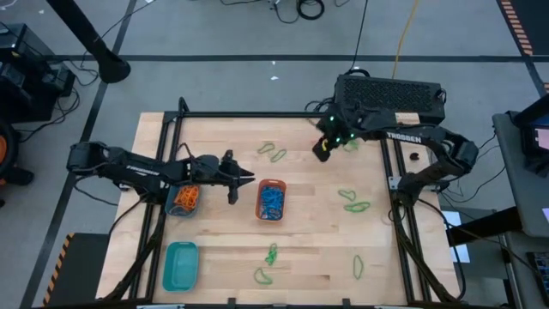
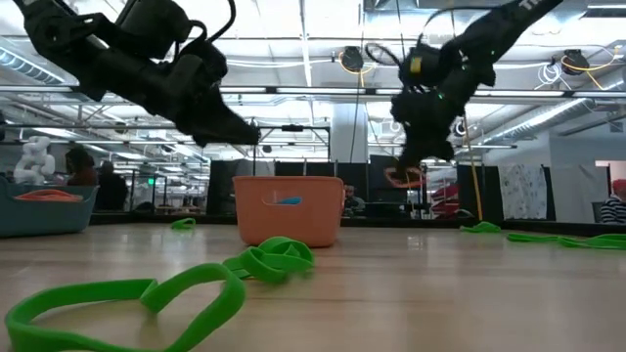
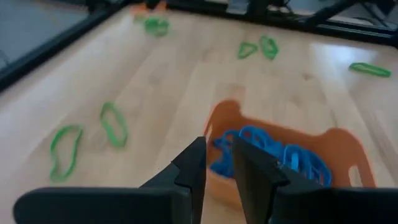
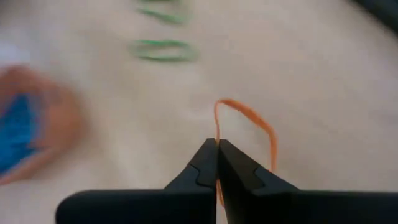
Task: Sort rubber bands into baskets
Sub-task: Put the orange rubber band into the blue bin
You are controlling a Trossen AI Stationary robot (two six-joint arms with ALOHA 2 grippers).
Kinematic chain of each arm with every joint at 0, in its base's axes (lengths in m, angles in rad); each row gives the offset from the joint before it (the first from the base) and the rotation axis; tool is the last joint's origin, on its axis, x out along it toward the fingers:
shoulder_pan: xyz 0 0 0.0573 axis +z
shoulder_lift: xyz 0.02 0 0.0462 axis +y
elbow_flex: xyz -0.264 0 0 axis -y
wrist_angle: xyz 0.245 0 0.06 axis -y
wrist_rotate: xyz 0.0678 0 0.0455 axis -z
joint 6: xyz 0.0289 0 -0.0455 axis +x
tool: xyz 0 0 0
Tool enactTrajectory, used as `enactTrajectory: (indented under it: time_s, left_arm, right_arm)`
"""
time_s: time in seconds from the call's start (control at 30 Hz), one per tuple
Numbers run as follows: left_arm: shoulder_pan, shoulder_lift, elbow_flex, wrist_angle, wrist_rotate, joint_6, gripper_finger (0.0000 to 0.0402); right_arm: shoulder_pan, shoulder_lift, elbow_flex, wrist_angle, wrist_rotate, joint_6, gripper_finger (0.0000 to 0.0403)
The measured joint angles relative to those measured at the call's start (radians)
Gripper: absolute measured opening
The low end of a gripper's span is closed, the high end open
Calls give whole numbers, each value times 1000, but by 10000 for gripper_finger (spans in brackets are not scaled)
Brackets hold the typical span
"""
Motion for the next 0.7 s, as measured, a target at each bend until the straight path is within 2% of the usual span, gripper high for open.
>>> enactTrajectory:
  time_s: [0.1, 0.27, 0.4, 0.53, 0.7]
  left_arm:
    - [-17, 74, 0, 152, 1, 64, 83]
    - [-34, 205, 0, 418, 1, 90, 83]
    - [-33, 291, 10, 559, -5, 119, 83]
    - [-33, 351, 47, 607, -8, 151, 83]
    - [-58, 415, 114, 606, 39, 334, 88]
  right_arm:
    - [107, 0, 0, 61, -46, 3, 0]
    - [291, 0, 0, 164, -46, 48, 0]
    - [420, 0, 0, 223, -44, 53, 0]
    - [512, 0, 0, 287, -36, 58, 0]
    - [582, 0, 2, 341, 12, 61, 0]
